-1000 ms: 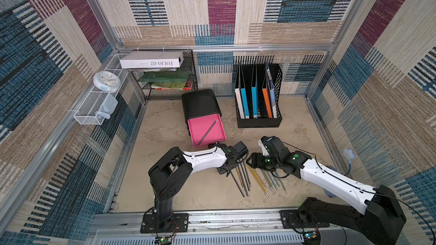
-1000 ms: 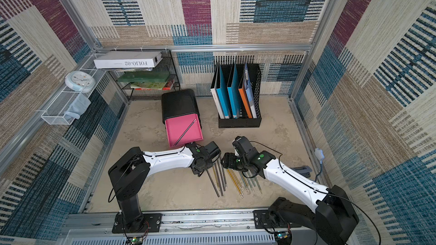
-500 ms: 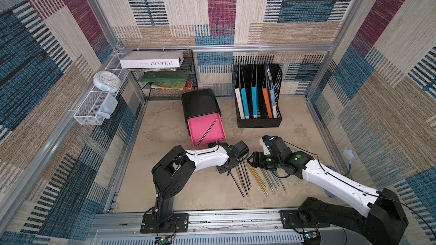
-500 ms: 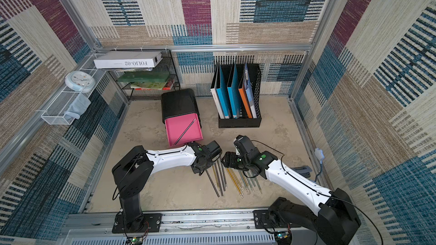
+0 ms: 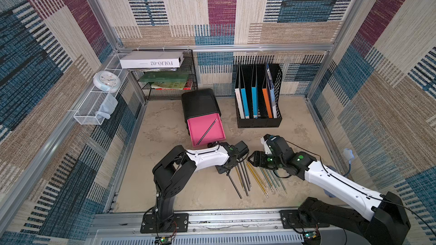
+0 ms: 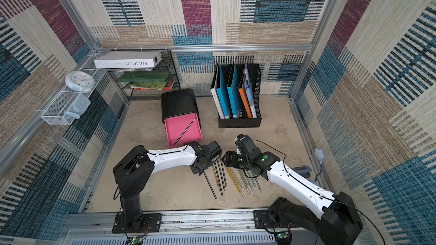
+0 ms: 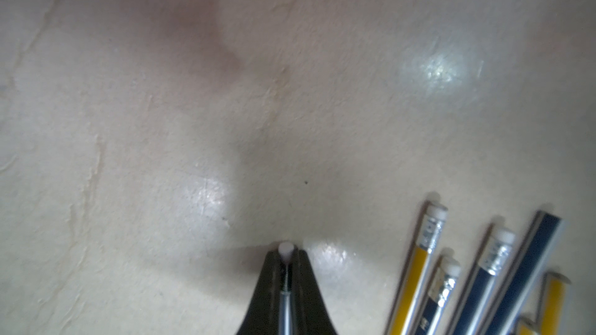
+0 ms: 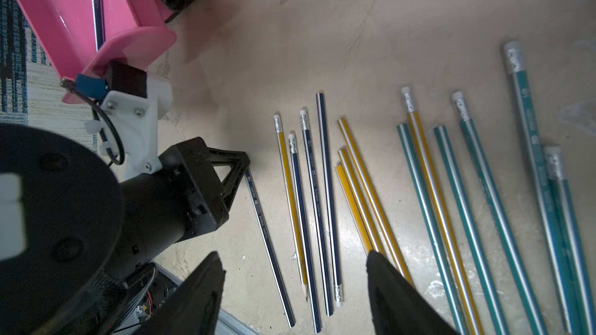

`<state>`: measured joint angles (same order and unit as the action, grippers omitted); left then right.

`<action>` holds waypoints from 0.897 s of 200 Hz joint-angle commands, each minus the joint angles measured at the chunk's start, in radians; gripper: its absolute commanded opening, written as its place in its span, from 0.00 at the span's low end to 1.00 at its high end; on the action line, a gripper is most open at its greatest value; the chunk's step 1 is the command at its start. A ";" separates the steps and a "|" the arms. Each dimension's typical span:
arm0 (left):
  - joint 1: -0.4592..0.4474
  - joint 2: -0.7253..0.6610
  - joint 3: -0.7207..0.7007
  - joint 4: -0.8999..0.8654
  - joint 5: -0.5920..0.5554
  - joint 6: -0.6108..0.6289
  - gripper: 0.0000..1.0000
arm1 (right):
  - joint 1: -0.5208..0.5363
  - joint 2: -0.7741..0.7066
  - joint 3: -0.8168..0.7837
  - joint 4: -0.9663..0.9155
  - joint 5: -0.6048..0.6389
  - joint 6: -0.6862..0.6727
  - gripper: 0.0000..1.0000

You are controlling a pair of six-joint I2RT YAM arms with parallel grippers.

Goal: Please place the pencils in the drawer according to their color
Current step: Pick up the pencil from the center of the board.

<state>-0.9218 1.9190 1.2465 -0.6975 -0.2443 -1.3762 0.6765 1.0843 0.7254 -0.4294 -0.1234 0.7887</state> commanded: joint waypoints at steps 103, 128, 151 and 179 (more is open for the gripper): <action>-0.028 -0.131 -0.037 0.020 0.140 0.047 0.00 | -0.003 0.008 0.019 0.001 0.007 0.004 0.74; -0.036 -0.179 -0.047 -0.002 0.148 0.079 0.00 | -0.003 0.008 0.018 0.006 0.005 0.007 0.74; -0.041 -0.233 -0.048 -0.033 0.136 0.119 0.00 | -0.003 0.011 0.020 0.010 0.004 0.010 0.74; -0.044 -0.314 -0.052 -0.079 0.104 0.175 0.00 | -0.003 0.014 0.026 0.012 -0.002 0.015 0.74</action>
<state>-0.9646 1.6581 1.1957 -0.7109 -0.1062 -1.2709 0.6735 1.0950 0.7391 -0.4282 -0.1242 0.7975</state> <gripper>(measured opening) 0.081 0.739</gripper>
